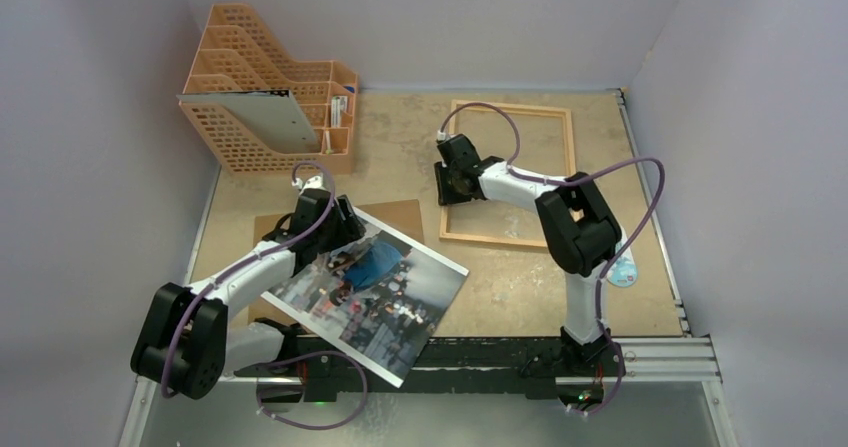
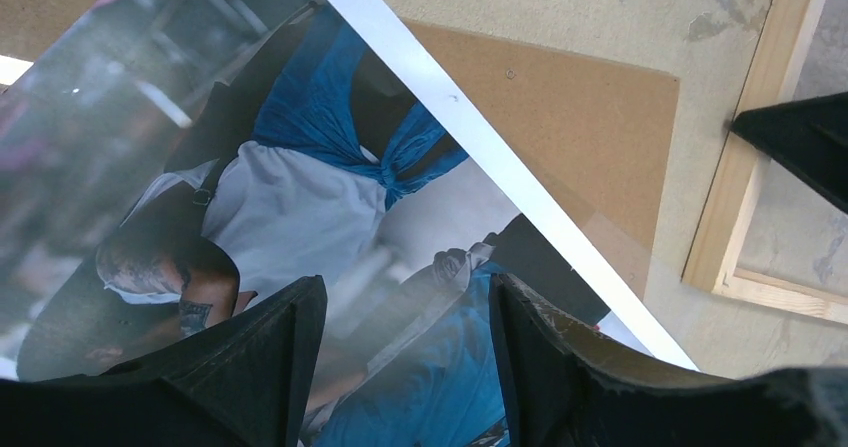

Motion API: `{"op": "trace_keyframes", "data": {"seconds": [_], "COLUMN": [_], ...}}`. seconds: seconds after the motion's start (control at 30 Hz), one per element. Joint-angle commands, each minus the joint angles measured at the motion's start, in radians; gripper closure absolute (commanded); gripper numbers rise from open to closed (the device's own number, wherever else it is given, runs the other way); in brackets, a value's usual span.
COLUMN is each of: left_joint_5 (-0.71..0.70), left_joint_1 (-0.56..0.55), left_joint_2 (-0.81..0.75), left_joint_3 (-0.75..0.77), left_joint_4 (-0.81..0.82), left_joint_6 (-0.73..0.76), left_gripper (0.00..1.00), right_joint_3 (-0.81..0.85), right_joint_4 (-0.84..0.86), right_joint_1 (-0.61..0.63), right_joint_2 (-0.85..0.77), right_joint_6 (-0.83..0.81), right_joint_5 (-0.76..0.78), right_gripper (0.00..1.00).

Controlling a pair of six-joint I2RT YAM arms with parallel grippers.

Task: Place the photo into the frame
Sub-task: Adjust the photo frame at the center of the board.

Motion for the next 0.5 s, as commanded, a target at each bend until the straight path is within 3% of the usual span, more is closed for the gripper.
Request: {"op": "trace_keyframes", "data": {"seconds": [0.0, 0.17, 0.37, 0.47], "left_joint_5": [-0.007, -0.014, -0.022, -0.012], "left_joint_1": [0.005, 0.005, 0.005, 0.005], "left_joint_2": [0.000, -0.005, -0.009, -0.017], "left_joint_3": [-0.007, -0.002, 0.003, -0.001], "left_joint_4": [0.042, 0.026, 0.015, 0.016], "left_joint_6": [-0.011, -0.003, -0.003, -0.008], "left_gripper": [0.37, 0.37, 0.37, 0.37], "right_joint_3": [-0.063, -0.076, -0.069, -0.071], "right_joint_4": [0.029, 0.012, 0.050, 0.037], "right_joint_1": [0.011, 0.007, 0.007, 0.006], "right_joint_2": [-0.079, -0.085, -0.077, -0.100], "right_joint_6": [-0.108, -0.157, -0.136, -0.112], "right_joint_5": [-0.028, 0.041, 0.020, 0.031], "right_gripper": [0.70, 0.67, 0.64, 0.53]}}
